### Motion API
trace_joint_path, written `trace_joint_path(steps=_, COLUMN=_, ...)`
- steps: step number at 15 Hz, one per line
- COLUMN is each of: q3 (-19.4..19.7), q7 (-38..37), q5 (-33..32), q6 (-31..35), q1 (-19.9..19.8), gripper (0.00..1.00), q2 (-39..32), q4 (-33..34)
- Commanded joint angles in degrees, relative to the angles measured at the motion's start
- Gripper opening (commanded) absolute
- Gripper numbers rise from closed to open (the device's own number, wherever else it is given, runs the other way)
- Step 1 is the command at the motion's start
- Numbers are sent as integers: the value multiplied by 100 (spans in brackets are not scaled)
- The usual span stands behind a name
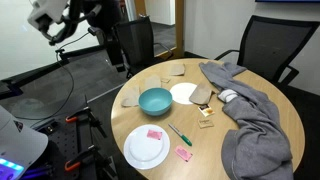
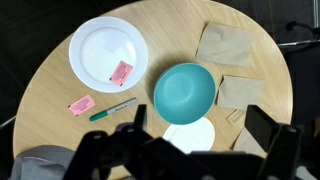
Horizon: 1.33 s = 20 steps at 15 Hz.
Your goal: Pick up the marker and put it in the blue bowl
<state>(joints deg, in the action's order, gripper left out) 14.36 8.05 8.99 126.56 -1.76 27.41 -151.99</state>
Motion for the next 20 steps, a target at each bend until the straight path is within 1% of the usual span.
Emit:
trace_joint_path(steps=1, q3=-140, q7=62, q5=79, q6=-23, q1=-143, gripper=100, q2=-16, q4=10)
trace_joint_path(steps=10, q3=-131, q7=79, q5=59, q6=-12, q1=-160, gripper=100, q2=-67, q4=45)
trace_joint_path(steps=14, q3=-176, q7=-432, q5=211, q6=399, q1=-277, gripper=100, q2=-496, q4=268)
trace_joint_path(steps=17, q3=-255, q7=-1028, q5=394, q6=944, q1=-340, gripper=100, q2=-955, q4=442)
trace_joint_path(steps=20, q3=-440, q7=-1817, q5=504, q6=1496, q1=-389, gripper=100, q2=-1511, q4=655)
